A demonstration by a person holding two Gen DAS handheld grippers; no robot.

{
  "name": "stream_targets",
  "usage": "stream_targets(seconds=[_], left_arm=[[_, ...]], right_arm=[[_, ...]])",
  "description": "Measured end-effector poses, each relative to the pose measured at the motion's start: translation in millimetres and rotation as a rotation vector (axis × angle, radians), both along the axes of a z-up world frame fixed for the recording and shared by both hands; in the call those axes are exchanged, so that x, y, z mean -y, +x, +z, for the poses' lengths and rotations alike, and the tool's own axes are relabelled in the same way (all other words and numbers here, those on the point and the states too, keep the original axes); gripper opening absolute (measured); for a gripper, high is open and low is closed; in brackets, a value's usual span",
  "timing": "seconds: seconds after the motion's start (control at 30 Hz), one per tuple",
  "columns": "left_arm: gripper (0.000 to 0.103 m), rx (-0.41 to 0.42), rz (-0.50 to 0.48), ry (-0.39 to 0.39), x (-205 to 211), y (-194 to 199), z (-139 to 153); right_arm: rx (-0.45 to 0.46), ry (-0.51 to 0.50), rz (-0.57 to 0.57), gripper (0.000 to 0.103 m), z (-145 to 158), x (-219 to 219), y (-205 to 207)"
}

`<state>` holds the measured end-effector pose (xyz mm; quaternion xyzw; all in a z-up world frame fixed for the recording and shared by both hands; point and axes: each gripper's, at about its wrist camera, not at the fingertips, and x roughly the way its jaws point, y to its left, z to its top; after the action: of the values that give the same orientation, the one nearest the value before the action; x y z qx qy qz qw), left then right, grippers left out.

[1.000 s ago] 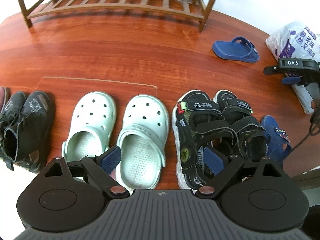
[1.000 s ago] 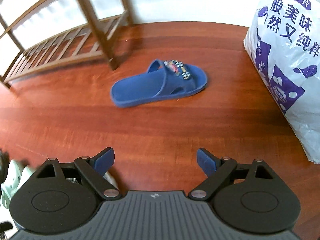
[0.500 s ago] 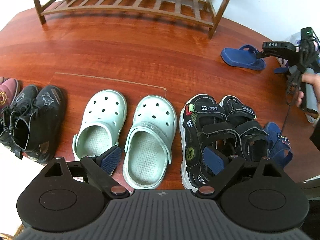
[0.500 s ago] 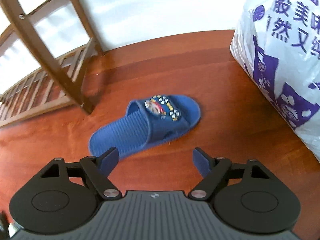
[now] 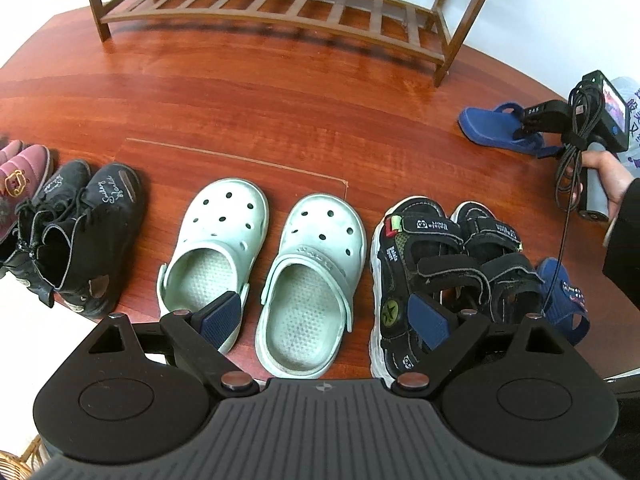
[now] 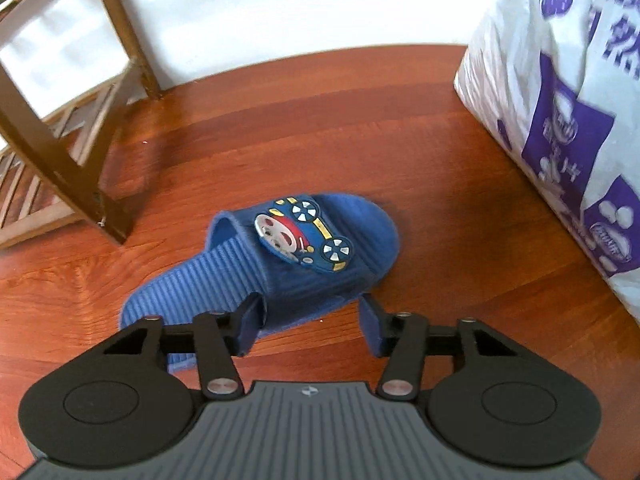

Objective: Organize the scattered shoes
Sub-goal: 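Move the right tool to the navy cartoon slide and grasp it, then carry the navy cartoon slide with the right tool and set it beside its pair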

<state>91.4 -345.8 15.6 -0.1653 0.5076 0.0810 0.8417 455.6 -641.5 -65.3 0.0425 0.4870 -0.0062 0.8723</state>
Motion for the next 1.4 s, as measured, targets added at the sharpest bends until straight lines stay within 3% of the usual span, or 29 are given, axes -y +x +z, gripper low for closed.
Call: stream_targets(seconds=[0.2,0.27,0.4,0.67,1.07,1.4], left_arm=[[0.092,0.000,-0.004,-0.003,-1,1,-1],[0.092,0.000,-0.009,-0.004,0,2,-1],[0.092,0.001,-0.018,-0.004,2,3,0],[0.092,0.003,-0.046,-0.015,7,8,-2],[0.092,0.023,-0.153,-0.030,27,22,-6],[0.092,0.032,-0.270,-0.040,43,31,-7]], right_arm=[[-0.007,0.021,0.000,0.042,-4,6,2],[-0.005,0.023,0.007,0.029,-2,7,2],[0.002,0.027,0.024,0.014,2,12,-1],[0.010,0.072,0.099,0.009,21,23,-20],[0.031,0.223,0.151,0.009,71,48,-108],[-0.043,0.363,0.104,0.009,67,69,-189]])
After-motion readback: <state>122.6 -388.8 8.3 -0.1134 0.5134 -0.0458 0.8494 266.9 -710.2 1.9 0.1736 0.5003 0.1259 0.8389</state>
